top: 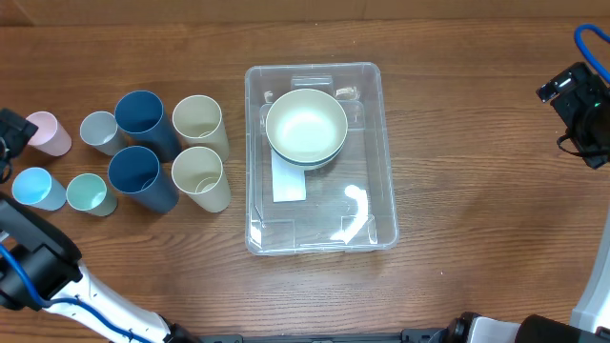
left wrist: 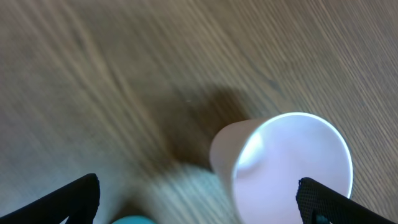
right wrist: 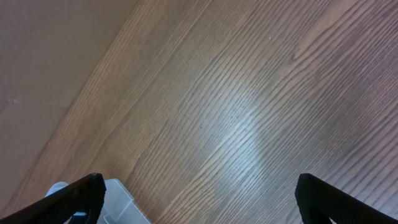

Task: Pack container
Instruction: 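Grasp the pink cup with the left gripper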

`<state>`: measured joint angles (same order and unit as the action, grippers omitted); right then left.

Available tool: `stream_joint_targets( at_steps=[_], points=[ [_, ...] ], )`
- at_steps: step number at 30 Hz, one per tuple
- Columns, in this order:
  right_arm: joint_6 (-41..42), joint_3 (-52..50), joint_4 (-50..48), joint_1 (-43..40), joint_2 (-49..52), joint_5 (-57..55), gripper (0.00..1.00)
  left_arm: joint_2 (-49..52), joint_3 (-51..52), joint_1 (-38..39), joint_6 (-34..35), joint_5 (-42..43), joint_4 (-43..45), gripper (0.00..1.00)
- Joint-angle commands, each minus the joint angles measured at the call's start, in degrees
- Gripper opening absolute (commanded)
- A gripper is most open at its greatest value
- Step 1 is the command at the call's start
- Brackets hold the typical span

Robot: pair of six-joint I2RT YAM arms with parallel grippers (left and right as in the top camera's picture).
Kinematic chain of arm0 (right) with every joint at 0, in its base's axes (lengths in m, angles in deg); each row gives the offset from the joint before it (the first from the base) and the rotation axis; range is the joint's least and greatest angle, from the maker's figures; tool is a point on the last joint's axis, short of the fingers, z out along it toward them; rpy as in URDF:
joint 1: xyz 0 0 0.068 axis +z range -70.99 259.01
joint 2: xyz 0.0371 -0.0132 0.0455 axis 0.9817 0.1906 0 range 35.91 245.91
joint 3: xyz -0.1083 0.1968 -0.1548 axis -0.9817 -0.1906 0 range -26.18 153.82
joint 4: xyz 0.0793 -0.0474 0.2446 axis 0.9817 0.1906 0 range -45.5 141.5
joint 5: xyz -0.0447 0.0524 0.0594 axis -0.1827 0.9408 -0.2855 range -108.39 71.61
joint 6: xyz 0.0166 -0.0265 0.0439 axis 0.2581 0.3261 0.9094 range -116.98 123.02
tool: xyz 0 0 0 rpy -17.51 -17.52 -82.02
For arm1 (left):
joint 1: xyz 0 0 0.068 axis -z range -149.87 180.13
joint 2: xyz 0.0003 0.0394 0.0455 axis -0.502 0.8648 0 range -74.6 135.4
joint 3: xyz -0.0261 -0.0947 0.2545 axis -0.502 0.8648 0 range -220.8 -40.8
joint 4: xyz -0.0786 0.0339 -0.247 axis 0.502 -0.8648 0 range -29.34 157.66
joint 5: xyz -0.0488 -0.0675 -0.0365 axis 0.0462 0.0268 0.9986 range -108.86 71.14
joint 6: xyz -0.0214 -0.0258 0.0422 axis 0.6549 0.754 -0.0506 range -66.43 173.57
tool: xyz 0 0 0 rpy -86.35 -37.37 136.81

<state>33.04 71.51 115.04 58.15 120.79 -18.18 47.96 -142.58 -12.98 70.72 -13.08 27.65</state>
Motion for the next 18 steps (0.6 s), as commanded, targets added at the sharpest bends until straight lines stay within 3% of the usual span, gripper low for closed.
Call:
stream_joint_targets(
  at_steps=[1,8,18],
  points=[
    [0.44,0.17,-0.17,0.22,-0.46,0.04,1.0,2.45,-1.03,2.78,-3.08,1.53,2.1,1.0],
    [0.44,0.17,-0.17,0.22,-0.46,0.04,1.0,2.93,-1.03,5.6,-3.19,-3.45,4.92,0.76],
    [0.44,0.17,-0.17,0.22,-0.46,0.04,1.0,2.95,-1.03,5.84,-2.89,-5.66,2.71,0.81]
  ],
)
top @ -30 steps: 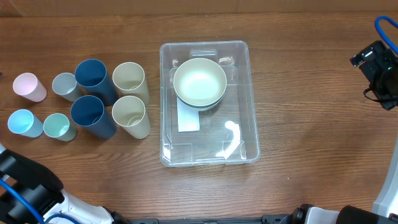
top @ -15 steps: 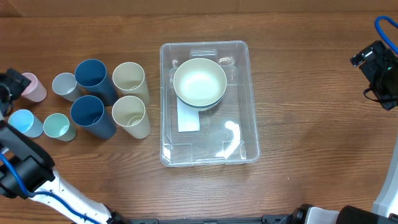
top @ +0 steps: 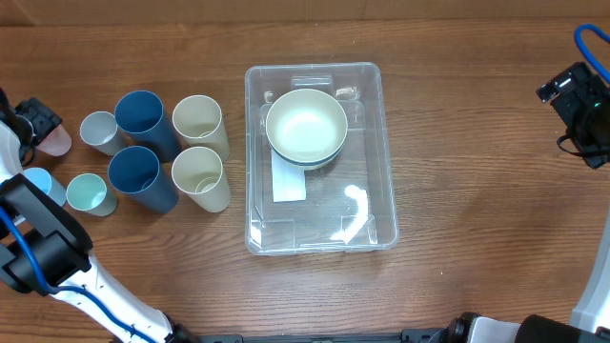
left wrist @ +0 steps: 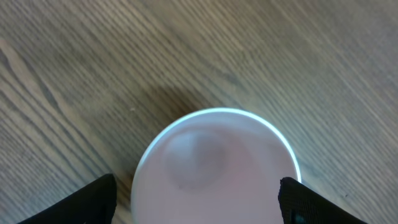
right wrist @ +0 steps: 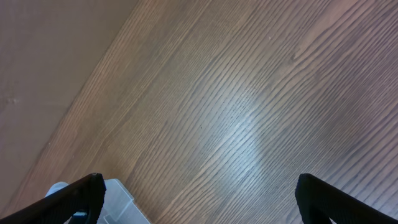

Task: Pack container
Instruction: 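Grasp the pink cup with the left gripper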

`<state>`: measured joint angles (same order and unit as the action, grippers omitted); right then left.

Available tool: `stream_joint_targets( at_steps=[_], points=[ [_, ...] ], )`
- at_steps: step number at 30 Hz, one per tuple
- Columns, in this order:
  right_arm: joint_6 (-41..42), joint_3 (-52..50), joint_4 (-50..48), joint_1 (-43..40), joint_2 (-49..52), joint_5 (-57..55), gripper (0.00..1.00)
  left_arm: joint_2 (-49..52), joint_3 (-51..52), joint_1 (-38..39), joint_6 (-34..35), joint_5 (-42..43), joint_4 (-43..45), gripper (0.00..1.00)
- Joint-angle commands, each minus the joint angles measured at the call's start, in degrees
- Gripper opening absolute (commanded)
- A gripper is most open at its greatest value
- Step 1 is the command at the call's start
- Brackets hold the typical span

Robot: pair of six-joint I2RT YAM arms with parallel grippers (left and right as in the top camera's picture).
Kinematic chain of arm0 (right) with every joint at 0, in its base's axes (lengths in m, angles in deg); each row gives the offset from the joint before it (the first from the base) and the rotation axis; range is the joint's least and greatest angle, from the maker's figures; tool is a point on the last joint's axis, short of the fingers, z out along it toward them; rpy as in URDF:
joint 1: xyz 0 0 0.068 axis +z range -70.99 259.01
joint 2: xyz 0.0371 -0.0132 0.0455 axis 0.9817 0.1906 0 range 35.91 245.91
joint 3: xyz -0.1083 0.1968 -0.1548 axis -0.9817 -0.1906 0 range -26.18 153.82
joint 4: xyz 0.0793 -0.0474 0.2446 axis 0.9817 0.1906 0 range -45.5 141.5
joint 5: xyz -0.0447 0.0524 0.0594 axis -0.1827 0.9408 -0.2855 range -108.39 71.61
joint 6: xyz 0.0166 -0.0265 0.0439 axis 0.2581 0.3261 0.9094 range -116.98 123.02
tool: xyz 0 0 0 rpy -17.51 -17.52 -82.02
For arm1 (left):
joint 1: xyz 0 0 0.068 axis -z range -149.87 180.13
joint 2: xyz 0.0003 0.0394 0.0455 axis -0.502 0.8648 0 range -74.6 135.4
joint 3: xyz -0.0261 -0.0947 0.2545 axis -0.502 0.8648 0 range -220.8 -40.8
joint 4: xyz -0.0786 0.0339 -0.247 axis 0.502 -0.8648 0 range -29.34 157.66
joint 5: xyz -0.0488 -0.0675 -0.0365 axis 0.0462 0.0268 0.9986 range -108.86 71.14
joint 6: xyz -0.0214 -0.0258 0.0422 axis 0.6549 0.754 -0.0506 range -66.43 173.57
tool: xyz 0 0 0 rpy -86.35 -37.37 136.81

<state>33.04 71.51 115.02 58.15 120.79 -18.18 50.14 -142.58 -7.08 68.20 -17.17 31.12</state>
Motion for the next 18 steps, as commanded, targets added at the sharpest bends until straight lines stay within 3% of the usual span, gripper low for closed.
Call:
stream_joint_targets(
  at_steps=[1,15,18],
  points=[
    [0.44,0.17,-0.15,0.22,-0.46,0.04,1.0,0.76,-1.03,-0.09,0.33,-3.23,-1.16,0.8],
    [0.46,0.17,-0.15,0.22,-0.46,0.04,1.0,3.85,-1.03,-0.28,2.14,-5.33,-0.46,0.56],
    [0.44,0.17,-0.15,0.22,-0.46,0.04,1.0,4.26,-1.03,-0.31,2.21,-5.33,0.24,0.39]
  ],
)
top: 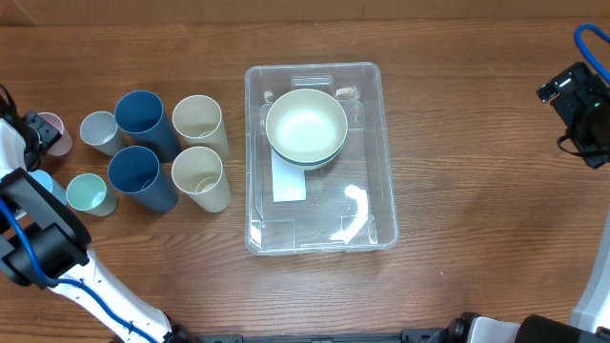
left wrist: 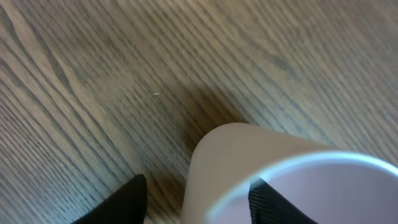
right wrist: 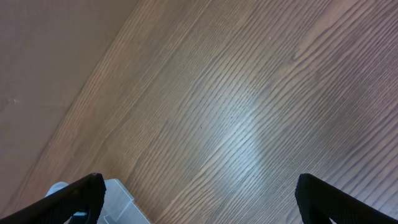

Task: Pack container
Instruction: 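Grasp the pink cup with the left gripper, then carry the pink cup into the bin beside the bowls and release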

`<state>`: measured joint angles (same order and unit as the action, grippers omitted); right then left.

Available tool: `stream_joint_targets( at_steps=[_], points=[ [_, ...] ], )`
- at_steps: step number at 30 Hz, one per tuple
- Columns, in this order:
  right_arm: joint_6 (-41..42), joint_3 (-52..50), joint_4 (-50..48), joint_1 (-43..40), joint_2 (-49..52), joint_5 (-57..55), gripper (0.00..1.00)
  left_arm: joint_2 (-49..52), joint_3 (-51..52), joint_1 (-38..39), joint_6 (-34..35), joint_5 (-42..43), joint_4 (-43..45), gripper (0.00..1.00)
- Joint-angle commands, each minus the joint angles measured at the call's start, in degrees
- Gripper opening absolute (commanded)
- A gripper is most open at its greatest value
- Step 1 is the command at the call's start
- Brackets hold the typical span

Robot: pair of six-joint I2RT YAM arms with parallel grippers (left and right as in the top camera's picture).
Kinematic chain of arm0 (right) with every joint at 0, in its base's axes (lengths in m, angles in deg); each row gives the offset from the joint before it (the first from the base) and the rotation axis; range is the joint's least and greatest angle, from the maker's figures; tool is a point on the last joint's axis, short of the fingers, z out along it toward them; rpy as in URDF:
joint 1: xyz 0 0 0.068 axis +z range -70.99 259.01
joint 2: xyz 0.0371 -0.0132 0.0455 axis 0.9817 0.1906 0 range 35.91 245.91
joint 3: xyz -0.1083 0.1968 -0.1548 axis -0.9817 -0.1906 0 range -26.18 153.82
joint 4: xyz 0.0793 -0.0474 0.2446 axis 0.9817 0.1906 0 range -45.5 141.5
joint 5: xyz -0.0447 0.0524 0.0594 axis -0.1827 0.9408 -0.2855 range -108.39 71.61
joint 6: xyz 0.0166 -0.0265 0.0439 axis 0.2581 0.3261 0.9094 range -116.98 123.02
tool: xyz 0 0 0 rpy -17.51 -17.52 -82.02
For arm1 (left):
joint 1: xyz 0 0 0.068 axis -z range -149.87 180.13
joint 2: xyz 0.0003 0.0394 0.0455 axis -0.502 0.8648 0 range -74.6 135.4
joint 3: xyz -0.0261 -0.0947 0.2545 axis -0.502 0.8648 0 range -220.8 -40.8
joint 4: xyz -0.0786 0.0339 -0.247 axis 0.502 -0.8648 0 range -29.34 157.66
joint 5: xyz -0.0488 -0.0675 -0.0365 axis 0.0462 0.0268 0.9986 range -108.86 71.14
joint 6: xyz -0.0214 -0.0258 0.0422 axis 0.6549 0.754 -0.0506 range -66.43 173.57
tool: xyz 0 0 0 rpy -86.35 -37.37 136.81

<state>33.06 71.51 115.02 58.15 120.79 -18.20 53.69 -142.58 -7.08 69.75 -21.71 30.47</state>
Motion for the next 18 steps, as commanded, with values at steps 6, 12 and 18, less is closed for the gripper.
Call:
stream_joint_targets(
  at_steps=[6,12,18],
  points=[
    [0.42,0.17,-0.15,0.22,-0.46,0.07,1.0,0.63,-1.27,-0.31,1.86,-0.72,2.56,0.14],
    [0.42,0.17,-0.15,0.22,-0.46,0.07,1.0,-1.79,-7.87,-0.24,-2.05,-0.76,-3.41,0.04],
    [0.42,0.17,-0.15,0.22,-0.46,0.07,1.0,-9.62,-26.18,2.97,-3.93,2.91,-15.26,0.04]
  ],
)
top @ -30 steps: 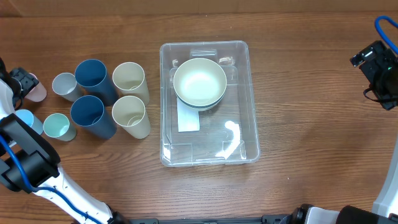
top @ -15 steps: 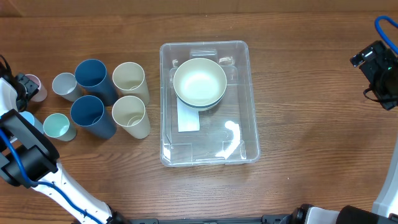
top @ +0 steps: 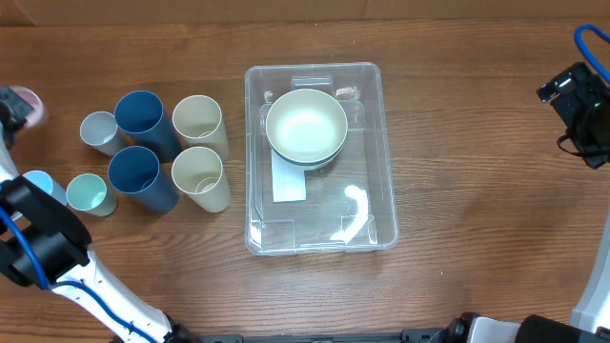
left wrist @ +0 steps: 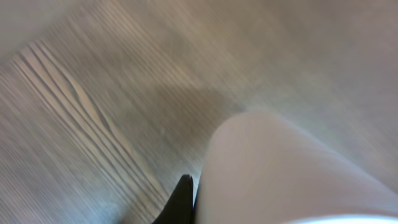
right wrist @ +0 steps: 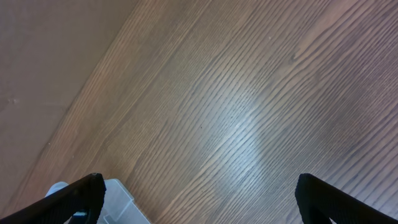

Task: Pack container
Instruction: 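Carry the pink cup into the bin beside the bowls and release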

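Note:
The clear plastic container (top: 367, 152) stands mid-table, holding stacked pale green bowls (top: 305, 129) and a white card (top: 289, 181). At the far left my left gripper (top: 15, 107) is shut on the pink cup (top: 27, 98), away from the other cups. The left wrist view is blurred: the pink cup (left wrist: 280, 168) fills the lower right, with one black finger (left wrist: 183, 202) pressed against its wall. My right gripper (top: 577, 110) hangs open at the right edge. In the right wrist view my right gripper (right wrist: 199, 202) has only bare wood between its fingers.
Left of the container stand a grey cup (top: 98, 131), two dark blue cups (top: 143, 119) (top: 136, 174), two cream cups (top: 198, 122) (top: 200, 176), a light blue cup (top: 36, 188) and a mint cup (top: 88, 193). A container corner (right wrist: 118, 196) shows in the right wrist view.
The left gripper stood around the pink cup beside the grey cup. It is now shut on it, and the cup has moved off that spot towards the far left. The right arm is unchanged.
The left gripper was open just left of the pink cup standing by the grey cup. Then it was over the cup's mouth, then lower with the fingers around the cup wall. Now it grips the cup, away from the group. The right arm stayed still throughout.

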`<state>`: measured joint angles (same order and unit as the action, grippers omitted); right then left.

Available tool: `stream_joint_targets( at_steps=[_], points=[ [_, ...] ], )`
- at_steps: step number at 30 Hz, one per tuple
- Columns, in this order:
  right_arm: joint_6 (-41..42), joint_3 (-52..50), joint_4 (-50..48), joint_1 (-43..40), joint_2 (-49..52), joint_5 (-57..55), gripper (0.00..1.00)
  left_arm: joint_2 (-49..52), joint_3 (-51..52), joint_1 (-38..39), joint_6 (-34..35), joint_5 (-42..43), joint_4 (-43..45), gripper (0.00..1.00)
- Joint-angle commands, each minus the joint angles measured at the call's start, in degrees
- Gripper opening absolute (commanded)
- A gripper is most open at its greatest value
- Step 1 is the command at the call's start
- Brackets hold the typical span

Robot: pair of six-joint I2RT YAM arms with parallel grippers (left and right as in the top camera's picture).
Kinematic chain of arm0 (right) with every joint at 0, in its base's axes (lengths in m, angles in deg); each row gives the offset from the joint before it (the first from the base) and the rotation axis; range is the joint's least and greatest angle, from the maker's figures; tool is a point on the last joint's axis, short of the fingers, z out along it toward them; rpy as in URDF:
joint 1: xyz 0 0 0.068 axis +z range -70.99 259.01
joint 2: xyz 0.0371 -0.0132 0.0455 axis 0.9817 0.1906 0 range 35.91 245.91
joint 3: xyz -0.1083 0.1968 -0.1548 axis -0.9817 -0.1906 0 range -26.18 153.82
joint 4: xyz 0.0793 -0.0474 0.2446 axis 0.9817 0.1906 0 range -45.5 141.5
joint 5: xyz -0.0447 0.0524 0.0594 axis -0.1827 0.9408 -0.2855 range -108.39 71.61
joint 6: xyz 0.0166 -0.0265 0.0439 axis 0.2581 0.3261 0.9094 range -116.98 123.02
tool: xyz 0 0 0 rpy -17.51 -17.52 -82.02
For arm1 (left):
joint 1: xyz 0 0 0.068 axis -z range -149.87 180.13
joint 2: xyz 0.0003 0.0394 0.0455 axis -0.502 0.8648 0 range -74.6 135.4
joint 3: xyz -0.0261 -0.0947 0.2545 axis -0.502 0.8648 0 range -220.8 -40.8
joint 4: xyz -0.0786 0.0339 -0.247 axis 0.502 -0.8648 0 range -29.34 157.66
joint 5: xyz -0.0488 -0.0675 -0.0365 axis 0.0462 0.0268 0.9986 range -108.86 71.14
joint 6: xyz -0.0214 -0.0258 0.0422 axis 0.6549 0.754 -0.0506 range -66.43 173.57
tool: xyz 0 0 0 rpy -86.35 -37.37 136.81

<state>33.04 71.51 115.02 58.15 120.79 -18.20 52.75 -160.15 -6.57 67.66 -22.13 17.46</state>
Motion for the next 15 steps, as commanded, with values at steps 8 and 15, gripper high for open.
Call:
stream_joint_targets(
  at_steps=[8,15],
  points=[
    [0.44,0.17,-0.15,0.22,-0.46,0.07,1.0,-26.25,-13.55,28.17,-8.2,11.74,-17.16,0.04],
    [0.44,0.17,-0.15,0.22,-0.46,0.09,1.0,-21.22,-10.75,56.96,-9.86,9.01,-27.21,0.04]
  ],
)
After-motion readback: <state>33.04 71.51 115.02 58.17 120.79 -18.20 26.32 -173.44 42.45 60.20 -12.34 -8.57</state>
